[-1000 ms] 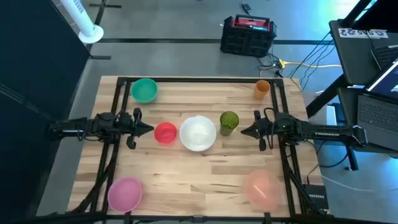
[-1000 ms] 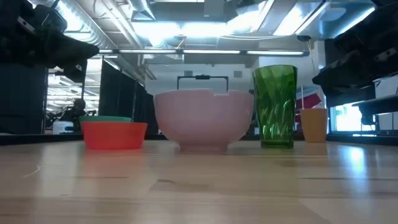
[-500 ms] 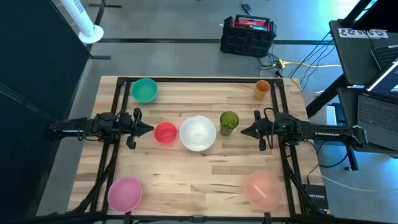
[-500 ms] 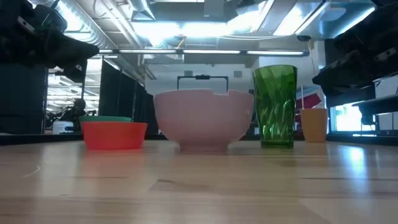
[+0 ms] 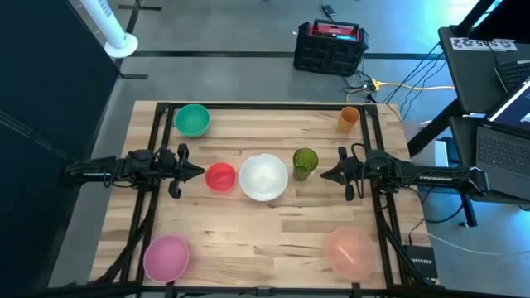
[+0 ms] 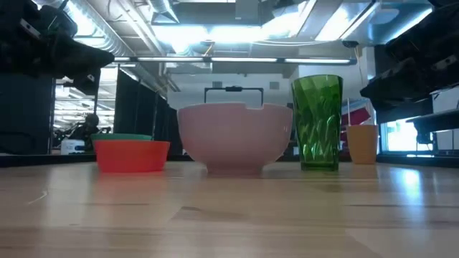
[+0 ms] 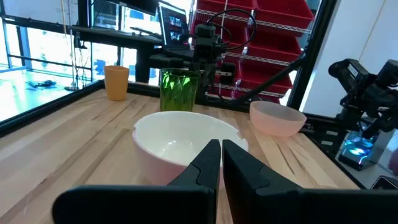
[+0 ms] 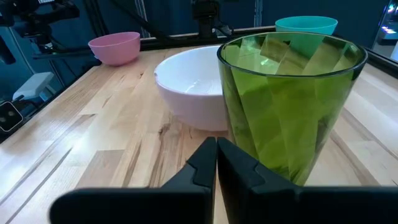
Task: Nest bowls inside each other
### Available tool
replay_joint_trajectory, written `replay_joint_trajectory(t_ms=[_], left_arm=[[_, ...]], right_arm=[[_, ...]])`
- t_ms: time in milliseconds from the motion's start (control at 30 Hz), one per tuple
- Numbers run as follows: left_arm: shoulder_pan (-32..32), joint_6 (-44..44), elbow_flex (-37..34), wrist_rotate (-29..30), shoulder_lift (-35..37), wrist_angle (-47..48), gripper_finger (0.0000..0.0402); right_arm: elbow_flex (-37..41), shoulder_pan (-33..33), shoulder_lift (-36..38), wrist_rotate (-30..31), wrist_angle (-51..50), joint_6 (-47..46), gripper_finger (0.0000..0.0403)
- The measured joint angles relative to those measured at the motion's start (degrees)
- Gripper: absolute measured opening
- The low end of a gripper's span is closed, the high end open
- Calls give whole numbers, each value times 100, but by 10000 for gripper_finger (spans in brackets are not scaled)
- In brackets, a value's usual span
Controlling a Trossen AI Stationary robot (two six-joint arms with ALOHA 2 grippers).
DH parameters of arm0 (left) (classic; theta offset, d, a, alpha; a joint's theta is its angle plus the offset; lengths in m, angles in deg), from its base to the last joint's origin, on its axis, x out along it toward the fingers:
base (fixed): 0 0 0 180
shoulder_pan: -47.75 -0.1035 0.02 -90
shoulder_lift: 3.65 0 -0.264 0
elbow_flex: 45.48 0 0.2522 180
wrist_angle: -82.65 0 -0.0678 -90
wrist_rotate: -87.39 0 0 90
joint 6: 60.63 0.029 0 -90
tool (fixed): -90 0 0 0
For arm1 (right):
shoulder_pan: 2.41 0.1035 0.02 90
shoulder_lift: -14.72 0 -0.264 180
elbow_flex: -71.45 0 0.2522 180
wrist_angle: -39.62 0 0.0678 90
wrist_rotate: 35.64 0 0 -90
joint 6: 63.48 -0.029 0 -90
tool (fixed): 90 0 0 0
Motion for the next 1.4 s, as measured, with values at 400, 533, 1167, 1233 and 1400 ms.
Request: replay_joint_trajectory(t_ms=[400,533,1167,1233,1400], left_arm=[[0,-1,0,0,0,-1,0],[1,0,0,0,0,-3,0],[-432,-1191,1457,961,-819,1165,0],[-531,-1377,1809,1182,-1015,1494,0],[-778,-1842,2687,1733,-1503,2318,0]], right_arm=[[0,1,0,0,-1,0,0],[0,1,0,0,1,-2,0],[-4,0,1,885,125,-631,0],[-5,0,2,1035,145,-737,0],[-10,1,2,1435,185,-1069,0]])
